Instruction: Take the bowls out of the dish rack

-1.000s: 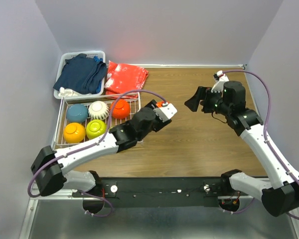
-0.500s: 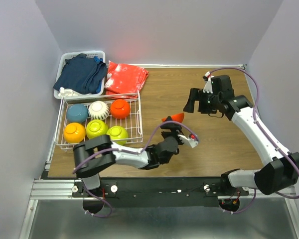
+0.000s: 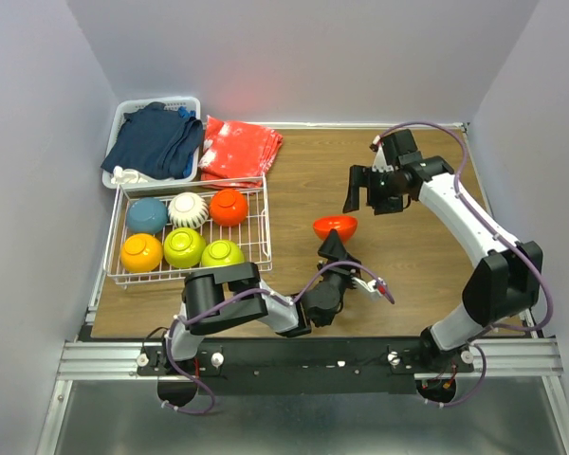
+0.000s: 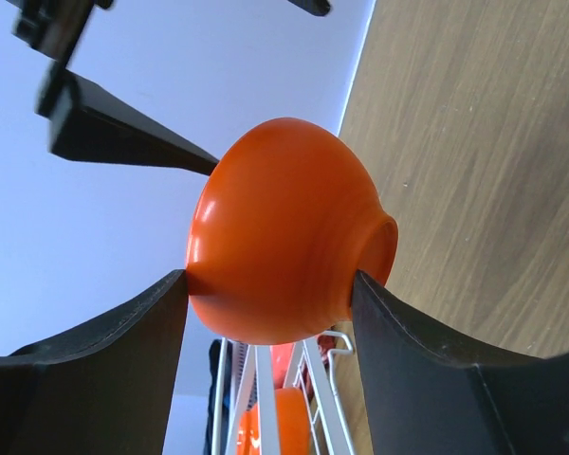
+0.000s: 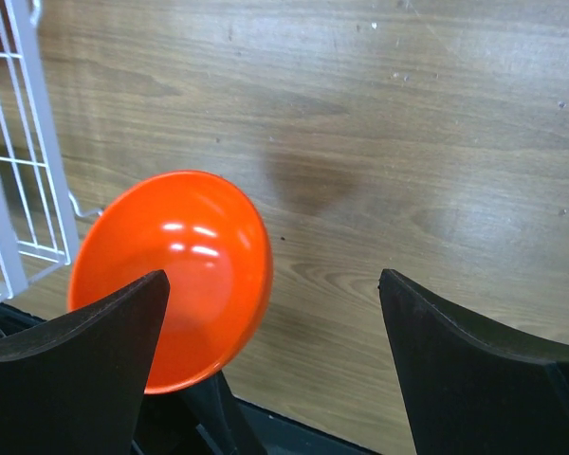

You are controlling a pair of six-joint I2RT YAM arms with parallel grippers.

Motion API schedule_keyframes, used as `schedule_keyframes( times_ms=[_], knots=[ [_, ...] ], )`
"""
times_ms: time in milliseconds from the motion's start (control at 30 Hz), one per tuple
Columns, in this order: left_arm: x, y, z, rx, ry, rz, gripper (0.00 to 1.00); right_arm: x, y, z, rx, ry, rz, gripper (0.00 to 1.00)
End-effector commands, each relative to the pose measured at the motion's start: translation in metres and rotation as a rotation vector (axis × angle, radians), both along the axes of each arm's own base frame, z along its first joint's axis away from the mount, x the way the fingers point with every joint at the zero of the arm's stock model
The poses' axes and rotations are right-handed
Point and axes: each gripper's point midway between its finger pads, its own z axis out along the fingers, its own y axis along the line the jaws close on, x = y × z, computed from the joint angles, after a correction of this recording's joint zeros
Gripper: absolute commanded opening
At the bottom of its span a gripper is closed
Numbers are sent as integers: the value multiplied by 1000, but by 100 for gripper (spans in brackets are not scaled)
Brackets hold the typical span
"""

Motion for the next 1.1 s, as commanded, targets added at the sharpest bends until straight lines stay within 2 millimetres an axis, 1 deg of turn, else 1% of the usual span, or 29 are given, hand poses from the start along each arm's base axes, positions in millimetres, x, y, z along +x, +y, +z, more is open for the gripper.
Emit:
schedule_keyframes(
  times_ms=[0, 100, 133, 200, 233, 300, 333, 433, 600, 633, 667, 700, 733, 767, 867, 900, 1000, 1033, 1067],
  knots=[
    [-2, 4, 42, -229, -91, 16, 31, -13, -1, -13, -55, 105, 48, 99],
    [-1, 2, 38, -213, -92, 20, 31, -15, 0, -24, -80, 142, 65, 91],
    [-1, 1, 37, -210, -90, 18, 31, -17, 1, -27, -81, 156, 71, 86],
    [0, 1, 34, -201, -88, 21, 31, -23, 5, -36, -75, 201, 97, 81],
    [0, 1, 32, -192, -87, 21, 31, -25, 6, -39, -78, 212, 105, 76],
    [1, 0, 32, -189, -87, 21, 31, -30, 6, -48, -91, 250, 118, 72],
    [2, 1, 31, -185, -85, 24, 31, -32, 6, -50, -94, 258, 125, 69],
    [3, 1, 31, -181, -84, 27, 31, -37, 10, -56, -98, 281, 140, 66],
    [4, 0, 28, -175, -83, 33, 31, -44, 16, -66, -91, 318, 163, 54],
    [3, 1, 28, -174, -83, 34, 31, -45, 17, -67, -92, 321, 168, 51],
    [3, 1, 29, -174, -82, 36, 31, -45, 18, -68, -92, 322, 168, 41],
    [3, 1, 28, -175, -81, 37, 31, -44, 18, -67, -93, 319, 166, 35],
    [3, 1, 29, -175, -82, 37, 33, -43, 18, -67, -93, 314, 161, 29],
    [4, 1, 29, -176, -83, 41, 35, -41, 17, -66, -97, 303, 155, 16],
    [4, 3, 31, -177, -84, 49, 40, -38, 16, -64, -102, 291, 139, 1],
    [5, 3, 31, -179, -83, 52, 41, -37, 16, -65, -105, 288, 140, 1],
    [4, 3, 33, -183, -83, 53, 57, -33, 16, -63, -108, 269, 126, 1],
    [4, 4, 35, -191, -83, 54, 69, -30, 16, -61, -107, 258, 115, 1],
    [4, 5, 36, -197, -82, 57, 74, -28, 16, -60, -106, 249, 103, 1]
  ],
)
